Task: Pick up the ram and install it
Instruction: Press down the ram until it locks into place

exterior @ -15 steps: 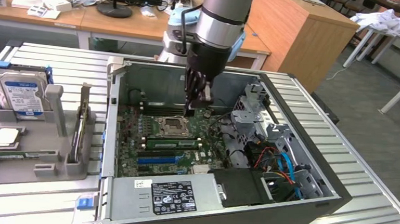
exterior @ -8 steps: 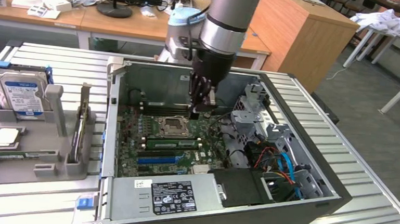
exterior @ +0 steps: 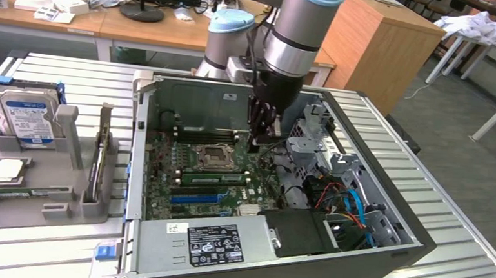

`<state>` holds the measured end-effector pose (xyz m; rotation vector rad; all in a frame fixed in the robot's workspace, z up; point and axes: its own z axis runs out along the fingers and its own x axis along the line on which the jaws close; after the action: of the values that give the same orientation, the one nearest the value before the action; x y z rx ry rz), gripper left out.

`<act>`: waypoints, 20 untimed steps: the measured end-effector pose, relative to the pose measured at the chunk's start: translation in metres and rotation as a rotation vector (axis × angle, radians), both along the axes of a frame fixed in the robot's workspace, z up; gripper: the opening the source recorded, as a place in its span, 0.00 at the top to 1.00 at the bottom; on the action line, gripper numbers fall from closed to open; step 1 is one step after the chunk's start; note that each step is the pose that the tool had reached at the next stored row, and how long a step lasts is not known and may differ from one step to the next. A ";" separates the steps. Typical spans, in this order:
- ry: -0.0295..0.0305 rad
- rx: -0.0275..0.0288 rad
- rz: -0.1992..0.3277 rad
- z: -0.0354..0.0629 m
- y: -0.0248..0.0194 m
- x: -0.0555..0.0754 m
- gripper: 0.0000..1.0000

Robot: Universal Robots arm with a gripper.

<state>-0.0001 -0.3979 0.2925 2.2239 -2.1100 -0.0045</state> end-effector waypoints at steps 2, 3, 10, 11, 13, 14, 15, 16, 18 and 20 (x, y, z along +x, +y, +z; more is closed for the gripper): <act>0.0000 -0.0001 0.000 -0.0037 0.0001 0.005 0.89; 0.0000 -0.0001 0.000 -0.0055 0.0002 0.007 0.89; 0.0000 0.0000 -0.001 -0.0201 -0.0014 0.012 0.89; 0.0001 0.0000 -0.001 -0.0236 -0.0020 0.010 0.89; -0.0001 0.0000 -0.001 -0.0265 -0.0024 0.008 0.89; 0.0001 -0.0002 -0.001 -0.0265 -0.0024 0.008 0.89; 0.0001 -0.0002 -0.001 -0.0264 -0.0024 0.008 0.89; 0.0000 -0.0001 -0.001 -0.0266 -0.0024 0.008 0.89; 0.0000 -0.0001 -0.001 -0.0301 -0.0024 0.008 0.89; 0.0000 0.0000 -0.001 -0.0337 -0.0024 0.008 0.89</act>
<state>0.0077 -0.4003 0.2588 2.2231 -2.1109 -0.0046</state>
